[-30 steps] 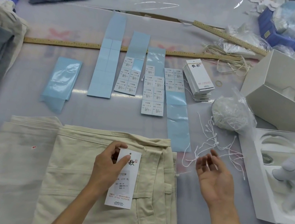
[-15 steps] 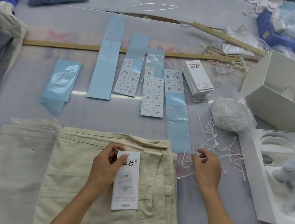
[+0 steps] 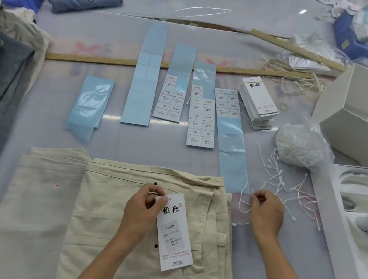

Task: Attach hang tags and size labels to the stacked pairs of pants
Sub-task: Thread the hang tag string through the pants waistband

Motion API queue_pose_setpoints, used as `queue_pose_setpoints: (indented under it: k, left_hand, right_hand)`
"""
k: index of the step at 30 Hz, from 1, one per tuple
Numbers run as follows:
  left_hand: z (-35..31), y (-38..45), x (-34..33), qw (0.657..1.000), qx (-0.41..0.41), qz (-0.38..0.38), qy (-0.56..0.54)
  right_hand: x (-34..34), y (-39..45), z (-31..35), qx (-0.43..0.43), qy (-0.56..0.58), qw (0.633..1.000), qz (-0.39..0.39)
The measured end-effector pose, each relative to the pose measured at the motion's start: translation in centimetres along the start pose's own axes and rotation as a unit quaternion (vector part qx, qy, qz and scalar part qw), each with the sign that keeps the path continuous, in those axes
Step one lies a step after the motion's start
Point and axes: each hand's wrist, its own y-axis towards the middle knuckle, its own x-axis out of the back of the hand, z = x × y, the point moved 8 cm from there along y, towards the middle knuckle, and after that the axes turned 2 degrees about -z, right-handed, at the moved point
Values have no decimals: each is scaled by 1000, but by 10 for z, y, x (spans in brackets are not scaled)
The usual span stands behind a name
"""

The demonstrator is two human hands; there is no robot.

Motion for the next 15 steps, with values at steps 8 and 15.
queue_pose_setpoints:
  k: [8, 15]
  left_hand:
    - [0, 3, 1, 1000, -5, 19, 22]
    - [-4, -4, -2, 999, 18, 35, -19]
  right_hand:
    - [3, -7, 12, 26, -6, 1000, 6]
    - [24, -83, 63, 20, 279, 959, 39]
